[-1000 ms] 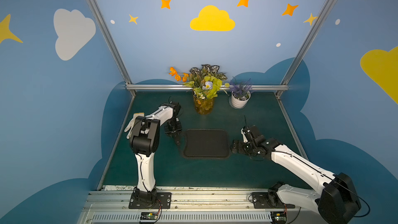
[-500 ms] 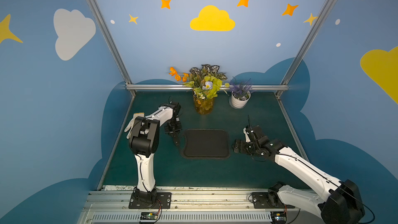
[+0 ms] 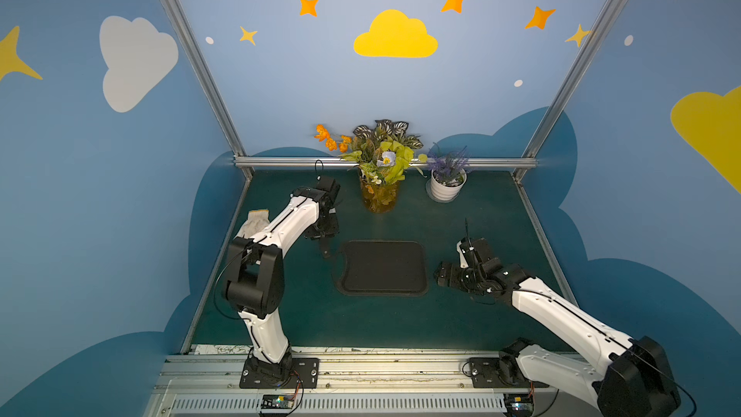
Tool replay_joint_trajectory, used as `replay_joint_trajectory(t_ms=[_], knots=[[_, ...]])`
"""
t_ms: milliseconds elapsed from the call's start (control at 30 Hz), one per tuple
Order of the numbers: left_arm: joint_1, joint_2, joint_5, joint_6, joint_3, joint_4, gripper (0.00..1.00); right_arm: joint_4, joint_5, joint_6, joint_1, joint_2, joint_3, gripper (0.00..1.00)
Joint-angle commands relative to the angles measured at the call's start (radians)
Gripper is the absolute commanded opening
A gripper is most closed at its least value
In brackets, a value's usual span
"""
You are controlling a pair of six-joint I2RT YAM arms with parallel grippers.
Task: Align the knife with the edge of the cutting board
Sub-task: Pick up the knife at the center of the board, then place the knife at the edge of the cutting board.
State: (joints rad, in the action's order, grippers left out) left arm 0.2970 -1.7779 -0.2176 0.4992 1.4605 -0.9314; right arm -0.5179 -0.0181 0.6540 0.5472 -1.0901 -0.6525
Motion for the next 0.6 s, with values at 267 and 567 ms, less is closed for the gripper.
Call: replay_joint_trajectory(t_ms=[267, 567], knots=[[0.193, 0.187, -0.024, 0.085, -0.140, 0.018, 0.03, -0.004, 0.001, 0.033, -0.037, 0.004, 0.042, 0.98], [0.371, 0.247, -0.054, 0.228, -0.233, 0.051, 0.03, -0.039, 0.024, 0.070, -0.047, 0.059, 0.051, 0.98]])
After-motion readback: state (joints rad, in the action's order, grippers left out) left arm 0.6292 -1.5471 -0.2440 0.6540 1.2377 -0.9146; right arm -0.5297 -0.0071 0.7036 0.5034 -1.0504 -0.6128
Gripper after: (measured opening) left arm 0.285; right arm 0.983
